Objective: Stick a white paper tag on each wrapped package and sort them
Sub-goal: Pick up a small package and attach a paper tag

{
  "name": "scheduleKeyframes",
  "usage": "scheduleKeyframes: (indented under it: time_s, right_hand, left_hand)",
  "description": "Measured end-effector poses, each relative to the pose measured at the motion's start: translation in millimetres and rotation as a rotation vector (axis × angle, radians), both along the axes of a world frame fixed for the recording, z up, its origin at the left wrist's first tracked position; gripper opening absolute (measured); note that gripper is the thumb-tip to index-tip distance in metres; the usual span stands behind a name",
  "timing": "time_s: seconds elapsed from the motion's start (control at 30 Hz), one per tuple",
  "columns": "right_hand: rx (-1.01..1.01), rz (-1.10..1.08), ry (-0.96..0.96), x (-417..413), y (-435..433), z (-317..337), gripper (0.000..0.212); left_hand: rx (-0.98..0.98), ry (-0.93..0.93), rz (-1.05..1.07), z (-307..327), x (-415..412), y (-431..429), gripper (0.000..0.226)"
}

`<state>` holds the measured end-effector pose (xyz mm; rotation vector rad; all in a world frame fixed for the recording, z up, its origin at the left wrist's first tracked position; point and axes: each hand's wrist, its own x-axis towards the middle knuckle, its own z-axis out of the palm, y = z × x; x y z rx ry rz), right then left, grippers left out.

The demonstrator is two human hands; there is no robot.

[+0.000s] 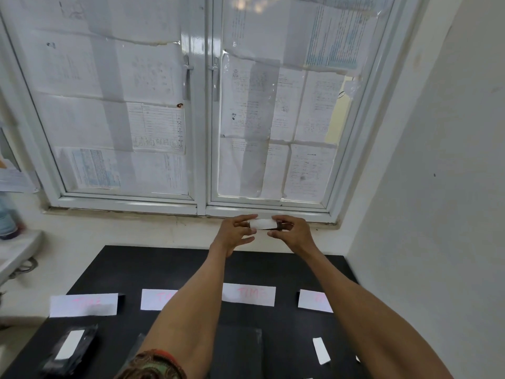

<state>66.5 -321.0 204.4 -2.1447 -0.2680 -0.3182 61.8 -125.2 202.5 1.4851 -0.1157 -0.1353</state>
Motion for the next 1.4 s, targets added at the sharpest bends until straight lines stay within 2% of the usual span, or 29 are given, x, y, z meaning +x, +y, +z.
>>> scheduleKeyframes:
  time_s: [0.23, 0.5, 0.77, 1.1, 1.4]
  right_hand:
    - [-0.043, 0.004, -0.002, 4.3, 0.1, 4.6, 0.038]
    - [-0.078, 0.004, 0.004, 9.2, 2.7, 8.6, 0.036]
    - [-0.036, 0.091, 0.051, 8.6, 4.0, 12.1, 0.024]
    - [-0.087, 0.092, 0.061, 21.6, 15.4, 6.8, 0.024]
    - [-0.034, 0.118, 0.162, 28.2, 60.8, -27.3, 0.029]
  left_hand:
    - [0.214, -0.137, 0.03, -3.4, 3.0, 1.3, 0.034]
    - [0.292, -0.217, 0.068, -0.3, 8.9, 6.5, 0.031]
    - [0.299, -0.206, 0.026, 0.0, 12.7, 17.2, 0.027]
    - [0.342, -0.21, 0.071, -6.8, 21.9, 26.3, 0.025]
    - [0.354, -0.011, 0.192, -37.9, 3.5, 66.4, 0.03]
